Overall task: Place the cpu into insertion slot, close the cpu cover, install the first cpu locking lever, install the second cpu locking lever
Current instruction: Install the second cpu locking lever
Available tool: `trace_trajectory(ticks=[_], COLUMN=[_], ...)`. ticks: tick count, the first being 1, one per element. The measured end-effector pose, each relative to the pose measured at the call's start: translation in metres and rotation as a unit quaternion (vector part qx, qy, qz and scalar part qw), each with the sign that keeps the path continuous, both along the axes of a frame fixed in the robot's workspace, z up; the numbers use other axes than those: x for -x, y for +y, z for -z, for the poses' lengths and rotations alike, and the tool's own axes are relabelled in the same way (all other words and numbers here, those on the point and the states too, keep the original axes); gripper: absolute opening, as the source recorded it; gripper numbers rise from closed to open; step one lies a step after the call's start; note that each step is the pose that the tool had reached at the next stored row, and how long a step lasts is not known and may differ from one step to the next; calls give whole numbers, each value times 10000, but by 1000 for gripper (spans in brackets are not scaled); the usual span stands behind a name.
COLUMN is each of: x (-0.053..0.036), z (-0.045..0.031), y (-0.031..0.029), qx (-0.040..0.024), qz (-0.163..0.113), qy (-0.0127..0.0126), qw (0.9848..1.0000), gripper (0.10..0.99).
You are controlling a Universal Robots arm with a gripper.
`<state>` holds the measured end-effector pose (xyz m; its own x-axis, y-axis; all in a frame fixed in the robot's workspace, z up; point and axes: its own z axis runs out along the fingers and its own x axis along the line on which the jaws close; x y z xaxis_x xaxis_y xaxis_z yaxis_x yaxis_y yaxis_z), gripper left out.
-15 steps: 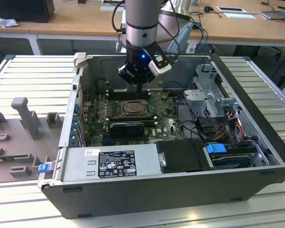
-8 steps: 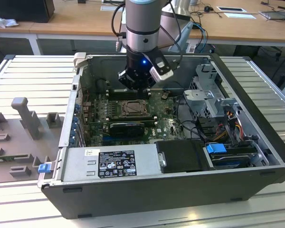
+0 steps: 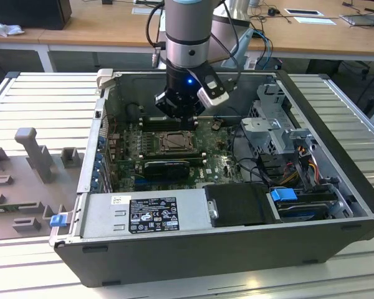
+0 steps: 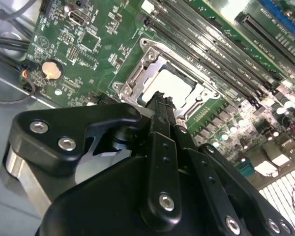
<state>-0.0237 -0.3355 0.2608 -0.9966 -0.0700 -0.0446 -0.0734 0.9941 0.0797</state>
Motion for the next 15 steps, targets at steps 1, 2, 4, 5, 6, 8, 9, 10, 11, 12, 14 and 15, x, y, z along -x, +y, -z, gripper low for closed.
trace_trajectory(ticks=[1,2,4,5,6,8,9,10,11,12,14,15], x=[0,0,0,0,0,0,0,2,5,8,8,10], z=[-11,-10,-11,-11,-10,-5,-1,2,5,7,32,70], y=[0,-2,-17,-24,-46,-105,-121,-146,-179,-212,-245,-257], qx=[0,-2,0,0,0,-10,-15,-23,-26,-26,-27,-26], qz=[0,0,0,0,0,-1,0,0,0,0,0,0], qy=[0,0,1,1,5,149,162,163,163,164,175,198], qw=[10000,10000,10000,10000,10000,9999,9999,9999,9999,9999,9998,9998], gripper=[106,106,106,106,106,106,106,106,106,106,106,106])
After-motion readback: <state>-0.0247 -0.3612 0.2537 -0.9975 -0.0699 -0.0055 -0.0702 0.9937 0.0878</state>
